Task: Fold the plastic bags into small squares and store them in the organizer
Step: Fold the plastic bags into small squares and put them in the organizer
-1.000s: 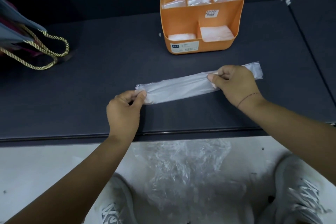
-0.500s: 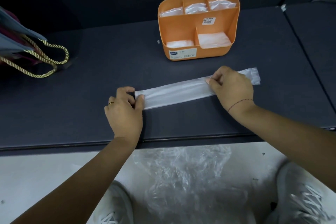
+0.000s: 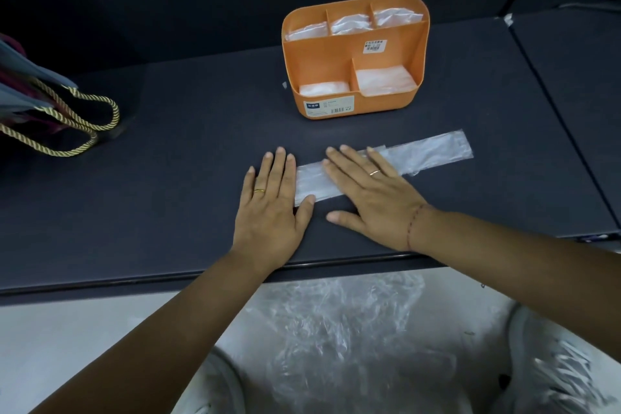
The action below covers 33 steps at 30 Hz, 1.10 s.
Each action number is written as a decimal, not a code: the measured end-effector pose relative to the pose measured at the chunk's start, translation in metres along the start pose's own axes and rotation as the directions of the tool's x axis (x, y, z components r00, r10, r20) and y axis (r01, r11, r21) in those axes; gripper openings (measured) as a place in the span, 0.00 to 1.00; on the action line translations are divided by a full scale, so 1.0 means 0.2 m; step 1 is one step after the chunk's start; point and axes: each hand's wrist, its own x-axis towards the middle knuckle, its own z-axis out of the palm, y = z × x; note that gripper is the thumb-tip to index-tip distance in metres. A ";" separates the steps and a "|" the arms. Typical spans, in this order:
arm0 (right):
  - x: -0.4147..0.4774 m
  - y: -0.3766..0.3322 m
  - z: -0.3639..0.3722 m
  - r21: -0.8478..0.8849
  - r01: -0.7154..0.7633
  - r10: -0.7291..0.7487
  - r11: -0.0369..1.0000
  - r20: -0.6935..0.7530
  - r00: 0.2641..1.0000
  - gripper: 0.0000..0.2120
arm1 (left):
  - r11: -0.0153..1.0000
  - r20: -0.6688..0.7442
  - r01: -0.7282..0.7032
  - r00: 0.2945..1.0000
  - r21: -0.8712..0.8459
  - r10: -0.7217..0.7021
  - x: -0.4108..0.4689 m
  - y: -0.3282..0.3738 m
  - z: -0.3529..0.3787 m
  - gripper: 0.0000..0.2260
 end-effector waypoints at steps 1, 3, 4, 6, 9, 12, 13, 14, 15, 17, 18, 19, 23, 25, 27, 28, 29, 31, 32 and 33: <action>-0.03 0.04 -0.01 -0.003 -0.038 0.038 0.999 0.004 0.999 0.44 | 1.000 0.008 0.005 1.000 0.003 -0.005 0.00 0.00 -0.01 0.36; -0.08 0.12 -0.02 -0.001 -0.112 0.112 0.994 0.004 0.994 0.47 | 1.000 0.027 0.019 0.999 0.012 -0.019 -0.01 0.01 -0.02 0.36; -0.11 0.16 -0.02 0.002 -0.150 0.150 0.989 0.007 0.989 0.49 | 1.000 0.036 0.021 0.999 0.015 -0.022 -0.01 0.01 -0.02 0.36; -0.16 0.26 -0.03 0.024 -0.230 0.231 0.973 -0.003 0.973 0.50 | 1.000 0.045 0.021 0.999 0.019 -0.022 -0.01 0.01 -0.02 0.35; -0.22 0.39 -0.03 0.075 -0.359 0.362 0.931 -0.037 0.932 0.46 | 0.999 0.055 0.027 0.998 0.020 -0.028 -0.01 0.01 -0.03 0.34; -0.26 0.50 -0.05 0.238 -0.458 0.497 0.856 -0.140 0.856 0.37 | 0.999 0.087 0.027 0.996 0.036 -0.030 0.00 0.01 -0.03 0.35; -0.26 0.53 -0.07 0.290 -0.475 0.537 0.831 -0.190 0.822 0.31 | 0.999 0.084 0.026 0.996 0.043 -0.030 0.00 0.01 -0.03 0.36; -0.26 0.56 -0.08 0.314 -0.492 0.569 0.812 -0.234 0.789 0.27 | 0.998 0.056 0.021 0.998 0.058 -0.024 0.00 0.01 -0.04 0.37; -0.26 0.58 -0.09 0.323 -0.515 0.597 0.794 -0.248 0.763 0.24 | 0.997 0.014 0.010 1.000 0.080 -0.011 0.00 0.01 -0.04 0.38; -0.24 0.60 -0.12 0.346 -0.547 0.632 0.762 -0.215 0.745 0.20 | 0.997 -0.065 -0.004 0.998 0.080 0.009 0.00 0.05 -0.07 0.38; -0.23 0.60 -0.13 0.359 -0.548 0.634 0.756 -0.190 0.750 0.17 | 0.998 -0.077 -0.007 0.997 0.055 0.012 -0.02 0.08 -0.07 0.38; -0.22 0.61 -0.14 0.371 -0.541 0.628 0.755 -0.174 0.758 0.15 | 1.000 -0.080 -0.009 0.997 0.016 0.010 -0.04 0.11 -0.07 0.38; -0.21 0.60 -0.15 0.403 -0.501 0.591 0.766 -0.136 0.795 0.07 | 0.997 -0.018 0.061 0.998 -0.044 -0.061 -0.16 0.19 -0.01 0.40; -0.22 0.59 -0.15 0.411 -0.473 0.563 0.780 -0.130 0.816 0.06 | 0.996 0.004 0.087 0.996 -0.002 -0.087 -0.19 0.18 0.02 0.42; -0.24 0.58 -0.17 0.442 -0.447 0.550 0.777 -0.132 0.825 0.04 | 0.997 0.009 0.071 0.997 0.010 -0.071 -0.19 0.16 0.03 0.42; -0.25 0.58 -0.18 0.479 -0.448 0.559 0.755 -0.111 0.822 0.04 | 0.999 0.013 0.054 0.998 0.004 -0.054 -0.19 0.14 0.02 0.41; -0.27 0.57 -0.20 0.553 -0.447 0.575 0.703 -0.073 0.815 0.04 | 0.999 0.010 0.032 0.999 -0.005 -0.032 -0.18 0.13 0.02 0.41; -0.30 0.53 -0.24 0.781 -0.430 0.603 0.452 0.088 0.793 0.04 | 1.000 0.011 -0.022 1.000 -0.006 0.022 -0.15 0.08 0.00 0.40; -0.33 0.50 -0.25 0.861 -0.426 0.593 0.277 0.195 0.781 0.03 | 0.999 0.019 -0.051 0.999 -0.002 0.051 -0.13 0.05 0.00 0.40; -0.36 0.48 -0.27 0.895 -0.431 0.563 0.115 0.298 0.771 0.01 | 0.997 0.028 -0.083 0.996 -0.001 0.082 -0.11 0.02 -0.01 0.40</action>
